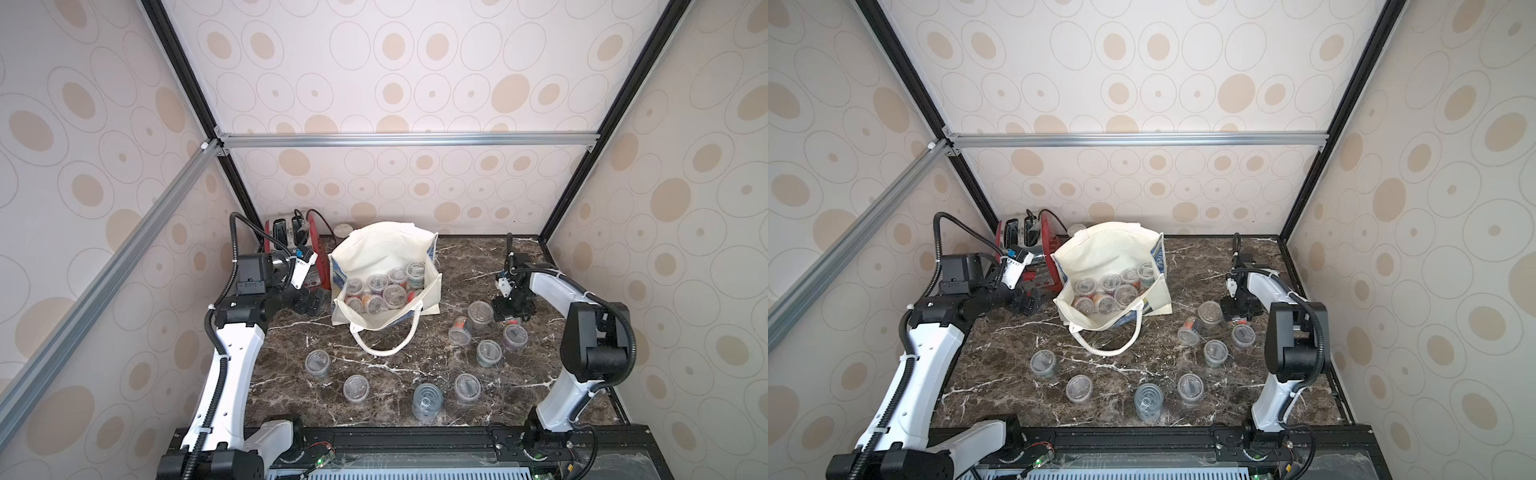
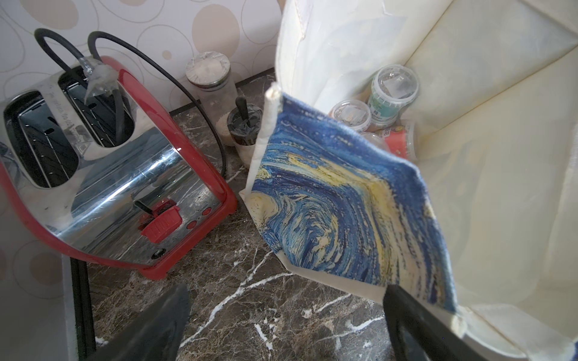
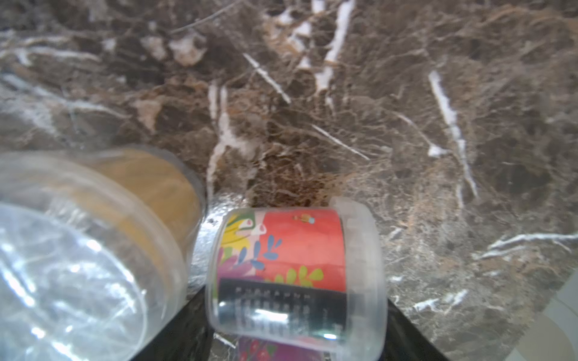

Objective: Take out the seed jars from the canvas bag
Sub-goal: Place the seed jar at the center of the board.

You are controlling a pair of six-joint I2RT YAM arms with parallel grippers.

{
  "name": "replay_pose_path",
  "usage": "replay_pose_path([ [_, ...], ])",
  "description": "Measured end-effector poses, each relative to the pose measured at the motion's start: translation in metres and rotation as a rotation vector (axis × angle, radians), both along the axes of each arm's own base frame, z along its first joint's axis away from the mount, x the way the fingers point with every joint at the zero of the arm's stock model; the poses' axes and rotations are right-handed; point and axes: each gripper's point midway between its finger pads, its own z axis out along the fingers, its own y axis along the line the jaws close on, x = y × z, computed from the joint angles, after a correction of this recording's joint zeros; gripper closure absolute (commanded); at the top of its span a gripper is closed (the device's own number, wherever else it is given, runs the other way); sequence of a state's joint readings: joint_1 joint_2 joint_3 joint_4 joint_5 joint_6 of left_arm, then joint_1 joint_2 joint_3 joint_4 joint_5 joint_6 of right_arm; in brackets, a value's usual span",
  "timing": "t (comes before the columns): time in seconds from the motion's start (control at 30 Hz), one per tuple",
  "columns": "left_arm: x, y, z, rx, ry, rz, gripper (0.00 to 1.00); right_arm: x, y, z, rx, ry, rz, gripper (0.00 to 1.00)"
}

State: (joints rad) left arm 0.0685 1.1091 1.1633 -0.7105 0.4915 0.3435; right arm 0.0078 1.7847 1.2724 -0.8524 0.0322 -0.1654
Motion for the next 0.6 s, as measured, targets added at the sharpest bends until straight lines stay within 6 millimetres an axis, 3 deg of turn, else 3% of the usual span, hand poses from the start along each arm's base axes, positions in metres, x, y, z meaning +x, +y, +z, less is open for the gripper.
replay_pose_path([
  [0.4, 0.005, 0.002, -0.003, 0.002, 0.004, 0.012, 0.02, -0.025, 0.03, -0.002, 0.028, 0.068, 0.099, 0.27],
  [0.6, 0.006, 0.002, -0.004, -0.001, 0.009, 0.009, 0.02, -0.041, 0.048, -0.002, 0.019, 0.113, 0.15, 0.21],
])
